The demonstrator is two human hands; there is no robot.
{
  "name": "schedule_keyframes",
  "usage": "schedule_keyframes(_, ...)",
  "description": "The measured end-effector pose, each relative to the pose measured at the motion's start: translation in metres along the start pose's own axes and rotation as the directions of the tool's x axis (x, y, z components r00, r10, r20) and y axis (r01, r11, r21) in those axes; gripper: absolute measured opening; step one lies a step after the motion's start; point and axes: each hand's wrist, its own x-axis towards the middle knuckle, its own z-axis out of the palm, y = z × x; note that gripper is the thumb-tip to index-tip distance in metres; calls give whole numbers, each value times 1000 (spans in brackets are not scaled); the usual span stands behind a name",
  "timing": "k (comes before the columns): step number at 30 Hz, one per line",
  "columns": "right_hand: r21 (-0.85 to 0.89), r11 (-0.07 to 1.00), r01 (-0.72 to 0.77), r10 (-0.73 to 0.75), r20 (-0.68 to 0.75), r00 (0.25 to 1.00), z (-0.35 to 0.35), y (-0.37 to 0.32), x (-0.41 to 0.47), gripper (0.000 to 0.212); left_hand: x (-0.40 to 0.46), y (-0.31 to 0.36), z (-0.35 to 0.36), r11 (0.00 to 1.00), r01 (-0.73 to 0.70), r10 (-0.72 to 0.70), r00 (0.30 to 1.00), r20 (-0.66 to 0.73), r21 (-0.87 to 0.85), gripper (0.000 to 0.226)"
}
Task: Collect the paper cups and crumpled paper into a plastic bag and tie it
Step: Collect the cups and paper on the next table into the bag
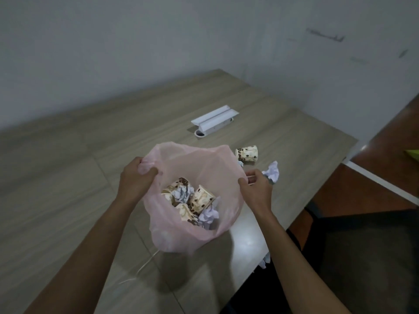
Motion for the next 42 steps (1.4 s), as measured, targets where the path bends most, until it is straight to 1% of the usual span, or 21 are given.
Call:
schedule_keyframes(3,9,1000,-6,6,-29,1000,-15,18,10,8,3,13,29,999,-32,32,999,42,-2,33)
schedule_keyframes(4,17,1000,-12,12,-32,999,-19,22,13,11,4,16,37,999,-38,38,998,54,5,34)
schedule_keyframes(6,34,999,-30,31,-23,999,-23,32,23,29,5,20,50,999,-37,35,997,69,16,38)
schedule_keyframes(7,51,998,-42,43,-23,999,-25,38,28,34,5,22,55,999,-36,34,997,73,20,38)
schedule_keyframes(9,96,992,-84,88,-44,995,-27,52,45,37,5,24,64,999,-34,32,996,78,24,33)
schedule_keyframes(11,97,986,-133,142,-84,986,-27,68,70,31,6,24,72,999,-19,17,997,72,26,21)
schedule_keyframes(13,50,981,-190,194,-97,976,-23,87,98,25,4,27,79,999,-2,0,998,61,34,19)
schedule_keyframes(16,-65,971,-231,225,-88,970,-11,118,137,37,2,32,90,999,30,-32,998,56,39,33)
schedule_keyframes(18,-204,957,-204,196,-57,979,-4,137,159,44,2,35,98,998,43,-46,998,53,48,33)
schedule_keyframes(21,-379,912,-153,168,6,986,0,156,191,48,3,36,109,997,45,-49,997,56,69,19)
schedule_keyframes(24,-457,881,-124,199,119,973,0,177,217,55,3,34,118,995,65,-69,996,51,80,12)
schedule_keyframes(26,-514,855,-69,203,210,956,1,189,226,52,4,33,122,993,82,-85,995,44,79,11)
schedule_keyframes(27,-532,847,-21,173,237,956,1,193,227,47,4,33,123,994,86,-89,995,43,74,11)
schedule_keyframes(28,-530,847,24,127,246,961,3,198,228,38,4,32,124,993,93,-96,994,42,73,12)
schedule_keyframes(30,-500,865,40,85,225,971,7,197,222,21,4,32,126,991,108,-111,993,42,75,11)
schedule_keyframes(31,-472,881,32,82,219,972,10,195,217,21,4,32,126,991,112,-116,992,44,74,10)
schedule_keyframes(33,-420,907,7,97,226,969,15,192,204,31,3,33,125,990,119,-123,991,50,69,11)
schedule_keyframes(34,-401,916,-9,112,235,965,17,191,197,31,3,33,125,990,120,-124,991,54,68,11)
schedule_keyframes(36,-337,939,-63,144,219,965,19,186,184,24,2,34,123,991,118,-122,991,56,68,10)
schedule_keyframes(39,-165,973,-159,181,126,975,11,167,165,24,1,37,120,992,114,-118,991,60,62,11)
schedule_keyframes(42,28,987,-156,156,13,988,-10,132,149,19,3,38,114,994,95,-98,994,56,58,12)
